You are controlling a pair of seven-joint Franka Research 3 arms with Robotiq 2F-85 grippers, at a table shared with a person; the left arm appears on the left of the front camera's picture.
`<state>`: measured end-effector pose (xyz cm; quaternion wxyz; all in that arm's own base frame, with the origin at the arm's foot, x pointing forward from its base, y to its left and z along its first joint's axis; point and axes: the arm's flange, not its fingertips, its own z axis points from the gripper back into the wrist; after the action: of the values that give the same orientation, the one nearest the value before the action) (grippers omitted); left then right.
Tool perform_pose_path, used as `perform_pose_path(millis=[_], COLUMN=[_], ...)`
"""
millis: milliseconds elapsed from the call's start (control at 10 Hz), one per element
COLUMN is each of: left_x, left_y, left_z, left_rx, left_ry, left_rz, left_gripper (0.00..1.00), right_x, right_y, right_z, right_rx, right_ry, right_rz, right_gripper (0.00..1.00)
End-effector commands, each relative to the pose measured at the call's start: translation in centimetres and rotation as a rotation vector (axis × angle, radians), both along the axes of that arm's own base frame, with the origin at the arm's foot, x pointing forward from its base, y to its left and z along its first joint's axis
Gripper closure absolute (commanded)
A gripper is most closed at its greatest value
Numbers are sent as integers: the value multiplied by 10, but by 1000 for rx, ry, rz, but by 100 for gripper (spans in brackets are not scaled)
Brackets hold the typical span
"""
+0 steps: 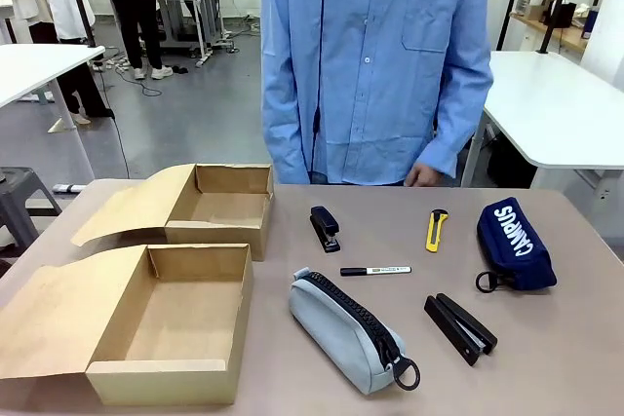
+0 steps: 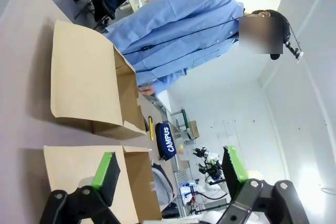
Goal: Place items inside the box.
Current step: Pick up a Pencil pouch or Stapler and place it inside the Mailer Box closest to the robot.
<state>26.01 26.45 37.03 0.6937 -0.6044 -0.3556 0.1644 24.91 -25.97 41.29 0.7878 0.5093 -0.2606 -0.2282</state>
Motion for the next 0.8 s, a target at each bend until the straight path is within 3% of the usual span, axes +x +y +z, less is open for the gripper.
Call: perform_pose_path(millis=[0, 100, 200, 400, 500, 700], left_x=[0, 0, 0, 0, 0, 0], left_y=[-4, -4, -4, -4, -4, -4], left_z=[5, 5, 5, 5, 5, 5], left_rx=[11, 11, 11, 11, 11, 11], left_ry=[-33, -33, -33, -33, -33, -33], left_rz=[15, 15, 15, 15, 15, 15], left_gripper=[0, 0, 0, 0, 0, 0], right_x=[2, 0, 12, 51, 58, 23], right_y=[-1, 0, 38, 97, 91, 33], right_z=[-2, 0, 15, 25, 23, 7], right_rx=[-3, 0, -46, -106, -93, -45], right_ry=[-38, 0, -39, -55, -28, -15], right_rz=[2, 0, 85, 357, 313, 164], right_gripper=[0, 0, 0, 0, 0, 0])
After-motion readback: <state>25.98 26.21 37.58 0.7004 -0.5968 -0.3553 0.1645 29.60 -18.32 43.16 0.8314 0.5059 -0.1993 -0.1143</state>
